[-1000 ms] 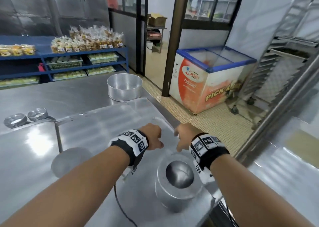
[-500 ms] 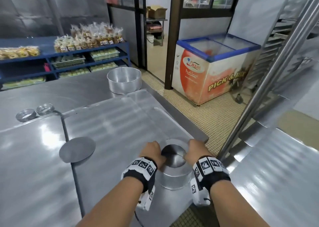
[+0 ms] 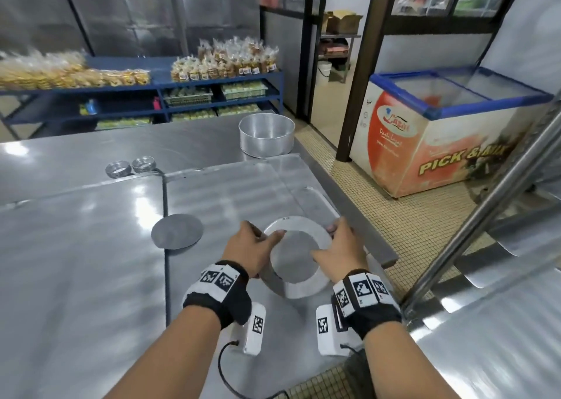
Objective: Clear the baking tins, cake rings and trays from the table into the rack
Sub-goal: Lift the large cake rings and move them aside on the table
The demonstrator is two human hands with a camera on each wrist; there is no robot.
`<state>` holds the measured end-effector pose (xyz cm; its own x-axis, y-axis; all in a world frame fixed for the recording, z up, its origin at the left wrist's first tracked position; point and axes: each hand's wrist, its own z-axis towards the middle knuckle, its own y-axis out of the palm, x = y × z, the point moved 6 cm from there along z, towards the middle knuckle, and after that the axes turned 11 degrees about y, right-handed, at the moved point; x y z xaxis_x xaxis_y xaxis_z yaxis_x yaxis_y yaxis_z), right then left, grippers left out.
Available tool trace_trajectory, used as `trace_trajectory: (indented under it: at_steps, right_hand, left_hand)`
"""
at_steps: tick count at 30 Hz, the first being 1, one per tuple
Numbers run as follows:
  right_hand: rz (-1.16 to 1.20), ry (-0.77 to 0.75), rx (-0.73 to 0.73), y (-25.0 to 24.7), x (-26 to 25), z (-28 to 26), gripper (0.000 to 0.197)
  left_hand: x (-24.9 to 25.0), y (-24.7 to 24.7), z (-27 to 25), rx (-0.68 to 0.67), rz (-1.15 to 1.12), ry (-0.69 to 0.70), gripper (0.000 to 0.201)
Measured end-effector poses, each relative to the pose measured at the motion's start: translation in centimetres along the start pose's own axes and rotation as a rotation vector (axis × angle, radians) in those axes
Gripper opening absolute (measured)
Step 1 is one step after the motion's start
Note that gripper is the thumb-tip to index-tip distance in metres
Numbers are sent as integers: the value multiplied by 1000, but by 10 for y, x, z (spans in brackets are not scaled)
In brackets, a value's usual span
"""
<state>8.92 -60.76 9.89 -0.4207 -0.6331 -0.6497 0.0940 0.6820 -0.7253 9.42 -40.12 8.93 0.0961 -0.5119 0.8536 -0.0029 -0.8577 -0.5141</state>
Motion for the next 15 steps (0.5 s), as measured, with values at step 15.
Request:
trace_trajectory:
  at_steps: [15]
  right_hand:
    - [22,-471,-216,91,-114,-76,41]
  left_hand:
    - [-90,-132,-66,365,-458,-216,43]
